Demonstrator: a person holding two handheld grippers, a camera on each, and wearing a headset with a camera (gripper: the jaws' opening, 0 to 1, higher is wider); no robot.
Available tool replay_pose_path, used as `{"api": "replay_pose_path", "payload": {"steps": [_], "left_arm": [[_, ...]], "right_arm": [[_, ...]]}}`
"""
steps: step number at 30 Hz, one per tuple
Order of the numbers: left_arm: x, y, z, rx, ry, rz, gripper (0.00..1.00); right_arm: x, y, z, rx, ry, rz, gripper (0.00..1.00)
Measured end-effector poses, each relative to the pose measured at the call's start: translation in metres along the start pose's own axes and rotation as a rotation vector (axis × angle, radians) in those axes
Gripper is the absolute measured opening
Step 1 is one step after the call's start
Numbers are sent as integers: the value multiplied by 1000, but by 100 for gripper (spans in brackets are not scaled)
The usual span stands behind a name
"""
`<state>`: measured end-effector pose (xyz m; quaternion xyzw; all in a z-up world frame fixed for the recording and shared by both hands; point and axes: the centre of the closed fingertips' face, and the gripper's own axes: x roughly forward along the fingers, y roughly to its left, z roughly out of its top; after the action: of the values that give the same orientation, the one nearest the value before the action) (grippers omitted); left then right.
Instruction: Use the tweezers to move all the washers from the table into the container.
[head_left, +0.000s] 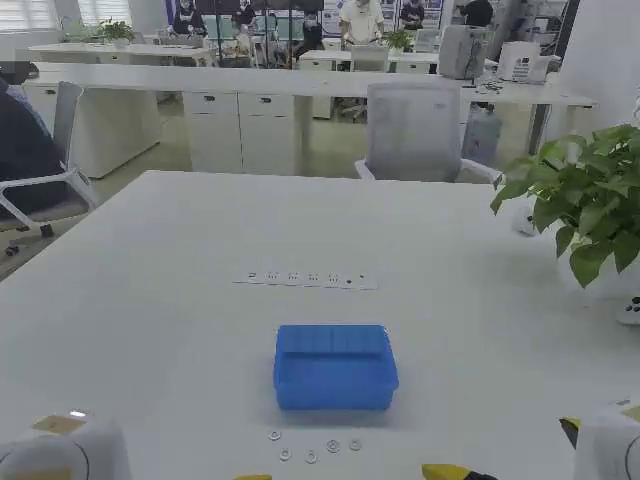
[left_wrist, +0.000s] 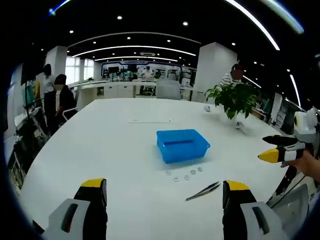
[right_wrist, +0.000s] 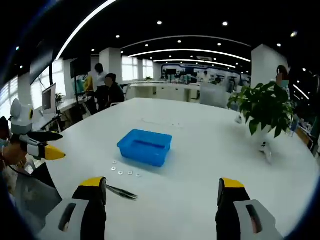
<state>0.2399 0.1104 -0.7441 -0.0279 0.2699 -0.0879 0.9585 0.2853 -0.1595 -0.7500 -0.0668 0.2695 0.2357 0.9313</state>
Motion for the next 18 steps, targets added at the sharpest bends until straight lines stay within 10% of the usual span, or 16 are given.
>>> {"api": "replay_pose_path", "payload": {"steps": [18], "left_arm": [[-4,9,-6,-21,15,32,99]], "right_arm": [[6,4,-2,-11,20,17,99]]}}
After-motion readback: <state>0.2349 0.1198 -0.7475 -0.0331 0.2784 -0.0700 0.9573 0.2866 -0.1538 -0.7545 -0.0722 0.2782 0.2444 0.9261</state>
